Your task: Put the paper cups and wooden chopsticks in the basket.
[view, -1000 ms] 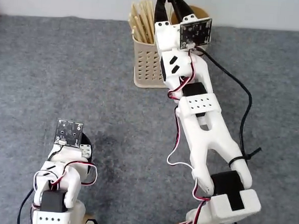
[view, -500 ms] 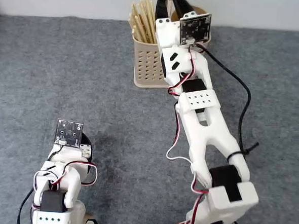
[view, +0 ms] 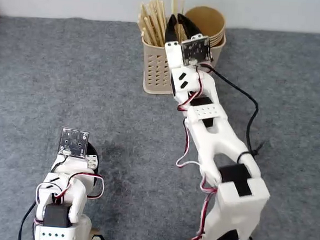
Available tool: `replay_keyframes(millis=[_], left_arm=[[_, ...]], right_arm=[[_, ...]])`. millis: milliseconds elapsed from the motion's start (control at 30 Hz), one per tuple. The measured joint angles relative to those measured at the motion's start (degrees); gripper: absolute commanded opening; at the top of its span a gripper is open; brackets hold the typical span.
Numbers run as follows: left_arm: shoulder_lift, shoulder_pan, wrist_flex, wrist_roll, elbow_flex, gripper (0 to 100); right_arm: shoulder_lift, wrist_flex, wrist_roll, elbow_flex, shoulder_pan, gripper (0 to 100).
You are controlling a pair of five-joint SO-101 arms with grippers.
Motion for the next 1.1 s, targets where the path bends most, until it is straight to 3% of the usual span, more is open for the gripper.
replay_keyframes(millis=[133, 400, 1100], left_arm=[[0.0, 0.0, 0.0, 0.0, 0.0, 1], [0.0, 0.0, 0.09, 0.0, 0.0, 1], [0.0, 0.53, 10.64, 0.09, 0.0, 1]], right_arm=[[-7.12, 3.34, 0.0, 6.33, -1.76, 20.8], [-25.67, 16.09, -2.02, 16.18, -3.87, 0.4], [-77.54, 58.02, -2.81, 43.34, -4.31, 0.9]])
